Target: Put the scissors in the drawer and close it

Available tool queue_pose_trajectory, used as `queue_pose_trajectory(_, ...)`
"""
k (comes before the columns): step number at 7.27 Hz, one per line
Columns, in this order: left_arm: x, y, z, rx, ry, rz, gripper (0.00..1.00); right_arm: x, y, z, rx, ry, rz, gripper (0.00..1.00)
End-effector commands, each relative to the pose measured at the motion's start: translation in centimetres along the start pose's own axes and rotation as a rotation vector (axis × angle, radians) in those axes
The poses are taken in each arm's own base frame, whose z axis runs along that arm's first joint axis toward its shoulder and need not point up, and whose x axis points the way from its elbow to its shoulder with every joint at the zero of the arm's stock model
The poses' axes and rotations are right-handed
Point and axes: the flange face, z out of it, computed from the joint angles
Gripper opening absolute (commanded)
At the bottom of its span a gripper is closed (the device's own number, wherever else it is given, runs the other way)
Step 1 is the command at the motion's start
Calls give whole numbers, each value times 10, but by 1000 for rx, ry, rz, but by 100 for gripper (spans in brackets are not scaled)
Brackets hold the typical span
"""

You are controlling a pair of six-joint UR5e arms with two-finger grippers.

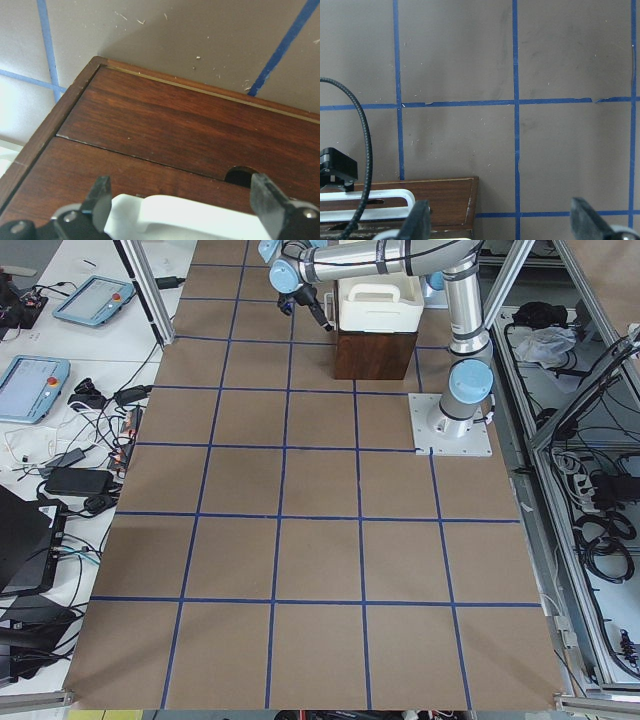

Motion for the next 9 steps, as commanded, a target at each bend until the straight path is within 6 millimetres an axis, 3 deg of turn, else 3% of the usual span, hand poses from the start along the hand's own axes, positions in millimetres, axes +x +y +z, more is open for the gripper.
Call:
queue_pose_trajectory(1,-20,-1,-58,102,70,14,100,0,0,1,-3,-3,0,100)
queue_pose_trajectory(3,-89,-17,-139,288,169,123,100,0,1,0,-1,1,0,100)
queue_pose_trajectory(4,-117,-17,-166,396,202,151,100,0,1,1,-3,0,0,100)
queue_pose_trajectory(5,-148,-20,-185,475,210,244,100,0,0,2,-6,-3,0,100)
queue_pose_trajectory(7,-198,0,-212,556,220,253,100,0,2,0,-4,2,-2,100)
queue_pose_trajectory(9,-247,16,-222,613,132,275,100,1,2,-1,1,12,0,100)
